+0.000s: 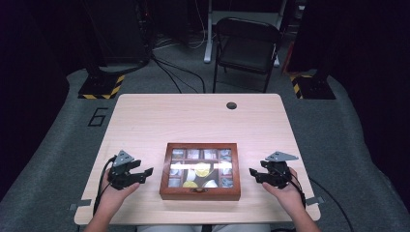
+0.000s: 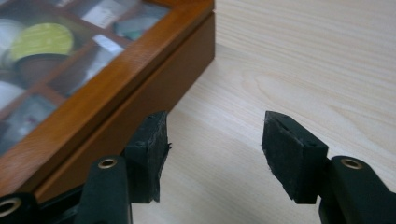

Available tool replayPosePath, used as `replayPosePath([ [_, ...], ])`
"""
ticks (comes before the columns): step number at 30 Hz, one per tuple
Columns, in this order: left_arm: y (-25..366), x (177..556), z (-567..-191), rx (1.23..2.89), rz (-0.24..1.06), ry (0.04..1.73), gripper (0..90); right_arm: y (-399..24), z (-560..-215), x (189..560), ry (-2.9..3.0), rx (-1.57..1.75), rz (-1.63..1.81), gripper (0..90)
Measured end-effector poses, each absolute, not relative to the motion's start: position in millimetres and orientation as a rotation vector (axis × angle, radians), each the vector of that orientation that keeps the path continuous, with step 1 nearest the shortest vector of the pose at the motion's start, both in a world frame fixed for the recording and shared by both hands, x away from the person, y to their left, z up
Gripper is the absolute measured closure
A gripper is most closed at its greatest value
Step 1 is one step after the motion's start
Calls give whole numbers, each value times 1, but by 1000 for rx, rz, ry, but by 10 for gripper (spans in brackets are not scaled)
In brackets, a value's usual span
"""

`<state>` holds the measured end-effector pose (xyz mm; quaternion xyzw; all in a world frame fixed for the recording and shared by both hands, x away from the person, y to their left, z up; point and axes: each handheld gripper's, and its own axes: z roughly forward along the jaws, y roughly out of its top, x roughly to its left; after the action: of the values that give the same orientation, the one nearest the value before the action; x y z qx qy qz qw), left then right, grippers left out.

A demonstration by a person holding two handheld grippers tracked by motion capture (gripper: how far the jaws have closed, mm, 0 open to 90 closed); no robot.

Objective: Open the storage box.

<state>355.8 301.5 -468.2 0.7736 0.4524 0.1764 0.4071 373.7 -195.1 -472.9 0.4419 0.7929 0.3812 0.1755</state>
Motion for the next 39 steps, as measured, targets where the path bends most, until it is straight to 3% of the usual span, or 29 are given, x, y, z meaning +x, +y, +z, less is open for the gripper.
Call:
replayPosePath([
  [6,292,332,-462,1959,443,1083,361,-185,-459,344,2267,1121,1111,446],
  [13,281,314,-461,1963,430,994,361,-170,-467,317,2338,1031,1116,454],
  [32,269,312,-475,2006,369,959,364,-167,-472,305,2357,980,1225,451],
  [39,263,311,-478,2019,319,942,412,-159,-477,303,2428,948,1173,513],
])
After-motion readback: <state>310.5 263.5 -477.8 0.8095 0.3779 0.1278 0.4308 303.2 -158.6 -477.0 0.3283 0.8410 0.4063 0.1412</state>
